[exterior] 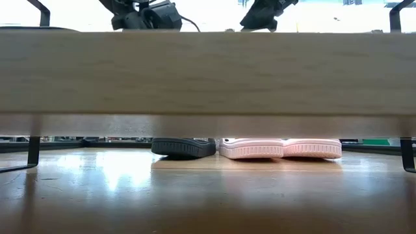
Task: Pick and place slides into the shelf
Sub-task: Put the black slide on the shelf
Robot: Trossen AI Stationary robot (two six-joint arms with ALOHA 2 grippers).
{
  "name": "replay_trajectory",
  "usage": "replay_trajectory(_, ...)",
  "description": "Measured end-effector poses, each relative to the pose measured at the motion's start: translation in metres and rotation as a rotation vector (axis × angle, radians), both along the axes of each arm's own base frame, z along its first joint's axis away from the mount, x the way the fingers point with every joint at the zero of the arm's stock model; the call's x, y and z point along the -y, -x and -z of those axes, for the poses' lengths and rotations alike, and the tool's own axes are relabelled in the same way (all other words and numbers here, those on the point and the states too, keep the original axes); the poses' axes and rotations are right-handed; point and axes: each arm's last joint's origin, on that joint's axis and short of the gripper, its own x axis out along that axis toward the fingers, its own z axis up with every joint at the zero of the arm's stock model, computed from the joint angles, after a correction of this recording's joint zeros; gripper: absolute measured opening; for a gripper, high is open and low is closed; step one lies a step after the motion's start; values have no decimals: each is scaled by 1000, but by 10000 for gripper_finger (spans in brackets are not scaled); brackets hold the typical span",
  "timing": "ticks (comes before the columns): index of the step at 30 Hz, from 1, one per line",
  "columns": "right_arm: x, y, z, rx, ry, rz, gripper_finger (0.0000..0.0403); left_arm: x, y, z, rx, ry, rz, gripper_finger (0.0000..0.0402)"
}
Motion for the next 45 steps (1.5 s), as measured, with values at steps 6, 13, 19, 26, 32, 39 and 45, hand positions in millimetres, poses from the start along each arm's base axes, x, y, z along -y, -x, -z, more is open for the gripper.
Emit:
replay_trajectory(6, 0, 1, -2, 9, 18, -9, 153, 8, -3, 0, -1, -62, 77, 141)
replay_trajectory(13, 0, 1, -3, 14, 22, -10, 153, -25, -1, -25, 187, 127, 115, 141)
replay_trajectory(19, -1, 3, -4, 20, 21, -8, 153, -67, 23, -89, 131, 16, 72, 141)
replay_trajectory(26, -1, 3, -5, 27, -3, 7, 153, -105, 24, -122, 72, 109, 175, 140)
replay_trajectory(32, -2, 5, -4, 17, -34, 24, 153, -103, -10, -72, -127, 291, 429, 140)
replay_trajectory(39, -2, 6, -4, 14, -39, 26, 153, -87, -40, -42, -78, 354, 620, 140)
replay_trajectory(45, -3, 6, -5, 15, -27, 19, 153, -81, -51, -32, -90, 301, 694, 140)
